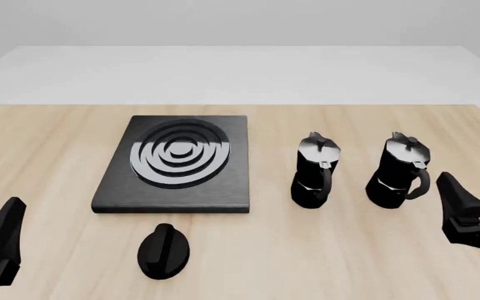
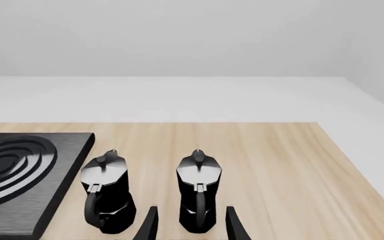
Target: Put the right moka pot on the stove.
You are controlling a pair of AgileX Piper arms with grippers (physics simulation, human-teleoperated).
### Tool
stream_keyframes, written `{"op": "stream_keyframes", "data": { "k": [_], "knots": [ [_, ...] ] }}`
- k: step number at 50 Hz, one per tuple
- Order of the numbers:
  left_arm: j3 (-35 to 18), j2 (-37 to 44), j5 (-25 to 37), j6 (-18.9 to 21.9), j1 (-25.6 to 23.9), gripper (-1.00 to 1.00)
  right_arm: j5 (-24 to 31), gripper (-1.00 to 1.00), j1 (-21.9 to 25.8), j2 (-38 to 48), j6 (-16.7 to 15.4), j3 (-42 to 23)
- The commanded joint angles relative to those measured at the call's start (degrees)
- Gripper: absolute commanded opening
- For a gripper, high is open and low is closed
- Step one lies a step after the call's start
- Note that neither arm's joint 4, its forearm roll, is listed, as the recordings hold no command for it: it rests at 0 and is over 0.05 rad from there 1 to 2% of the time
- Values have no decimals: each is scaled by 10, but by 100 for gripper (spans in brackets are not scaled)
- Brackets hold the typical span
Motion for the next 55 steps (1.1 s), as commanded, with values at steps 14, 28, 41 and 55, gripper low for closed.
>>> {"op": "stream_keyframes", "data": {
  "k": [14, 28, 41, 55],
  "knots": [
    [0, 0, 0, 0, 0, 100, -195, 100, 8, 277, 17, -17],
    [0, 0, 0, 0, 0, 100, -289, 100, -6, 388, 7, -12],
    [0, 0, 0, 0, 0, 100, -366, 100, -7, 476, 11, -11],
    [0, 0, 0, 0, 0, 100, -433, 100, -9, 561, 12, -18]
  ]
}}
